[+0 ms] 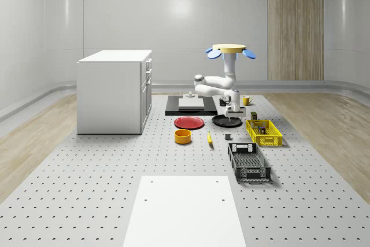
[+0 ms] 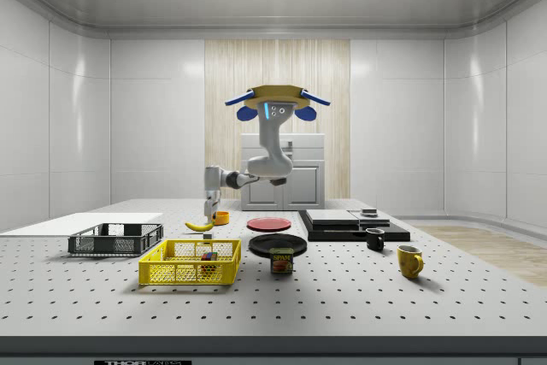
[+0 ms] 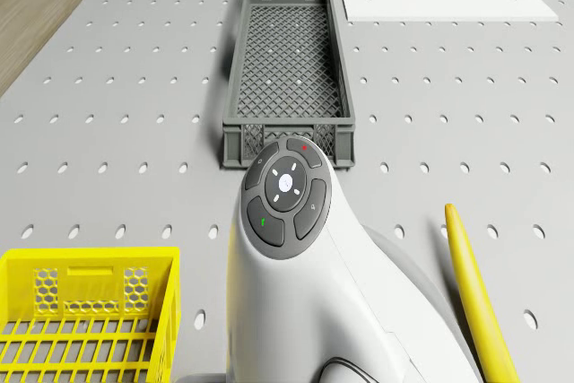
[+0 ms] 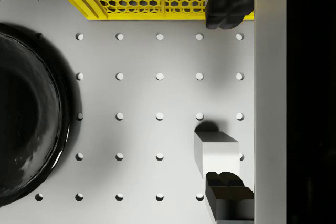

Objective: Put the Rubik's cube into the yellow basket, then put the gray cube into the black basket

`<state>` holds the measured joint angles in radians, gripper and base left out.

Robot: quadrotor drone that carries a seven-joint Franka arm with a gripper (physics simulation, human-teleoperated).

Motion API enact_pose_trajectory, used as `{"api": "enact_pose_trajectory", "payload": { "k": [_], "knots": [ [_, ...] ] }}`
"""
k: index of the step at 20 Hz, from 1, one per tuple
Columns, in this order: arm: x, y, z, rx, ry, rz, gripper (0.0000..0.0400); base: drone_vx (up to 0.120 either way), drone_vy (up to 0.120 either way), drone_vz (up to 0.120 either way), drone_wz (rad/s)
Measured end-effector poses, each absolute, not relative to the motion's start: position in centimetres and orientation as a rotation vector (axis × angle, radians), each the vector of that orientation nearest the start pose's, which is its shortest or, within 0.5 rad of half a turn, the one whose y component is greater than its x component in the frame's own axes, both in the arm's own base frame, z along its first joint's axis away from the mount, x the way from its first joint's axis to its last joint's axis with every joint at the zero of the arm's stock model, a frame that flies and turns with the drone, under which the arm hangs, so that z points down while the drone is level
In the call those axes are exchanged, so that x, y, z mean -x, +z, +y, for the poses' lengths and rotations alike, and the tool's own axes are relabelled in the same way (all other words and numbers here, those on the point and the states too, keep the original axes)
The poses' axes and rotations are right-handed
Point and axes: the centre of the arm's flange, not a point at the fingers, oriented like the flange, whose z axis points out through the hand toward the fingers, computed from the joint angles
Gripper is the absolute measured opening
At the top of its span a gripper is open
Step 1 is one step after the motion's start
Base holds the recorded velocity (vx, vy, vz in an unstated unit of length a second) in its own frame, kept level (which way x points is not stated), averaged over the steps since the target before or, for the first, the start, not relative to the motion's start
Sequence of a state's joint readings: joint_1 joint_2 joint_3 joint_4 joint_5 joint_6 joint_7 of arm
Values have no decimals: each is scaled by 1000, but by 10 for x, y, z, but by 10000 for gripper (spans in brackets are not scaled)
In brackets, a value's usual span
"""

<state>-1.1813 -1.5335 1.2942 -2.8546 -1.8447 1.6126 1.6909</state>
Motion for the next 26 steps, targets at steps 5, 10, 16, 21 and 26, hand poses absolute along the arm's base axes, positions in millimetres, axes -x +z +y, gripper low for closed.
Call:
{"api": "enact_pose_trajectory", "payload": {
  "k": [5,10,16,21,26],
  "knots": [
    [-307,513,0,-1,786,-2,400,0,-120,0,0],
    [-307,513,0,-1,786,-2,400,48,-120,0,0],
    [-307,513,0,-1,786,-2,400,0,-73,-33,0],
    [-307,513,0,-1,786,-2,400,32,0,-120,0],
    [-307,513,0,-1,786,-2,400,32,0,-120,0]
  ]
}}
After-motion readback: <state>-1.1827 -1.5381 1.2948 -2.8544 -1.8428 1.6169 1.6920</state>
